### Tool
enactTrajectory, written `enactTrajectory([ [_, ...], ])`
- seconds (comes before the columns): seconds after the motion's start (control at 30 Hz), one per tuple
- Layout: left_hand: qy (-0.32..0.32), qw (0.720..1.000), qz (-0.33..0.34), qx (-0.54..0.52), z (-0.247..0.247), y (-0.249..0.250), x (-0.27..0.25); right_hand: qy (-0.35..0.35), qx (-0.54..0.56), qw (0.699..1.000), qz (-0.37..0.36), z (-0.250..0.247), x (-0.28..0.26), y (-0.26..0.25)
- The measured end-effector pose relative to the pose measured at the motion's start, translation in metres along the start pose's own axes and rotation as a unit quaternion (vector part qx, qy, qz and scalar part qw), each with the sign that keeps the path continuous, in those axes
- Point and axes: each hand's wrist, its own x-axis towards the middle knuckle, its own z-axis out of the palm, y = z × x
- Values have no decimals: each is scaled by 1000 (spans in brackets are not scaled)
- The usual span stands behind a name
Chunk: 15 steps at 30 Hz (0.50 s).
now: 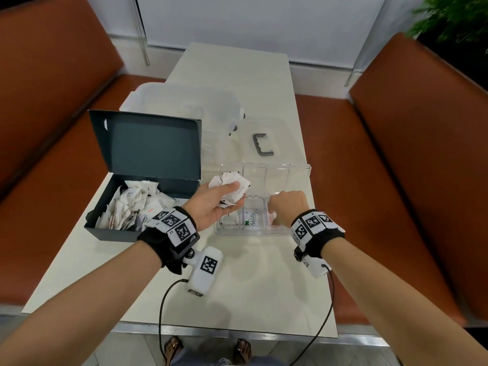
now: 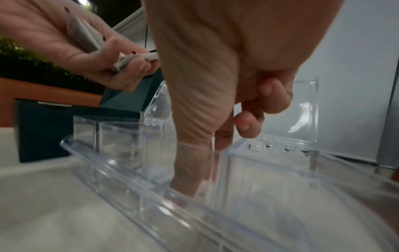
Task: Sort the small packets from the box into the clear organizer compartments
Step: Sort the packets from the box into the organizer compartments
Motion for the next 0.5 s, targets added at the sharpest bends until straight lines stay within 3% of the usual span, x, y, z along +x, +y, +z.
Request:
enactTrajectory([
  [0.23,9,1000,-2,-8,1,2,0,22,-46,998,-22,4,0,-1],
  [0.5,12,1000,-17,-10,0,4,-2,19,-11,999,-23,1,0,2],
])
